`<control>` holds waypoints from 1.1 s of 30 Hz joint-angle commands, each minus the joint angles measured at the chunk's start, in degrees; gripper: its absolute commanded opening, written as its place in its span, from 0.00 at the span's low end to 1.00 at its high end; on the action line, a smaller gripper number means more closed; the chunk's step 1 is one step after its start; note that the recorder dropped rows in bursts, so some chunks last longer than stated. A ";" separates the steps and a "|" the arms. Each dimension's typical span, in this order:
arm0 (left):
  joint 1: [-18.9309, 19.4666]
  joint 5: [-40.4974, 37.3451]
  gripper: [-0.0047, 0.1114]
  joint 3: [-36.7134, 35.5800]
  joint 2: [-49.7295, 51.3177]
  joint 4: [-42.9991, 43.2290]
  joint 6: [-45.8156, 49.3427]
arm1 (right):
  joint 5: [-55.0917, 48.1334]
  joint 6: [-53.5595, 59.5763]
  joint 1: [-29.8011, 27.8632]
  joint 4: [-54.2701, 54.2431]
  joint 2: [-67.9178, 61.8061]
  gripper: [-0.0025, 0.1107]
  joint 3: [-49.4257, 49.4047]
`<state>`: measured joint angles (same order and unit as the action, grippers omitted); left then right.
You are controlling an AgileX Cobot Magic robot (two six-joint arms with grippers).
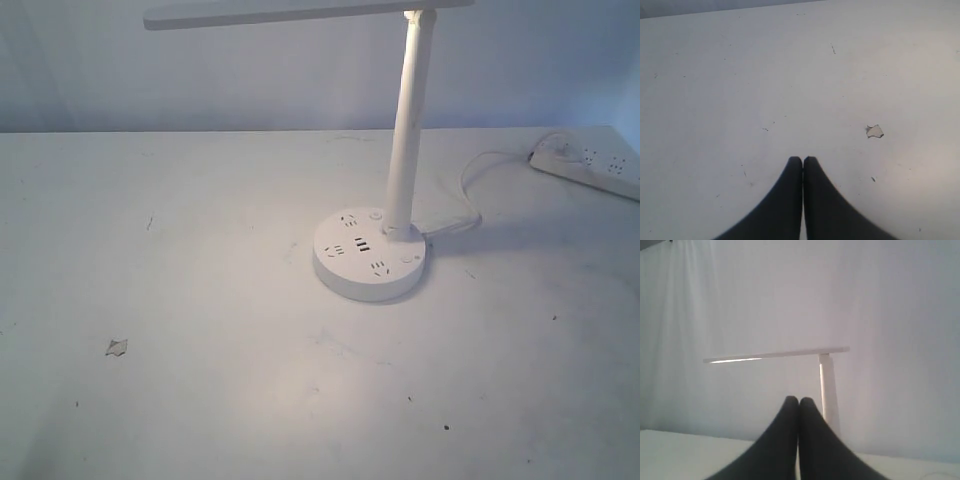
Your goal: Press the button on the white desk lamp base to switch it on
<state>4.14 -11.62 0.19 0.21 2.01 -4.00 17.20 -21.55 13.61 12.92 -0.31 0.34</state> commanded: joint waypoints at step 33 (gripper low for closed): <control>-0.31 0.03 0.04 -0.19 -0.21 0.14 -0.07 | -37.51 -14.46 -0.51 -2.98 0.31 0.02 -0.34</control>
<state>4.14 -11.62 0.19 0.21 2.40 -4.00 -20.51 -36.39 13.61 9.79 -0.28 0.11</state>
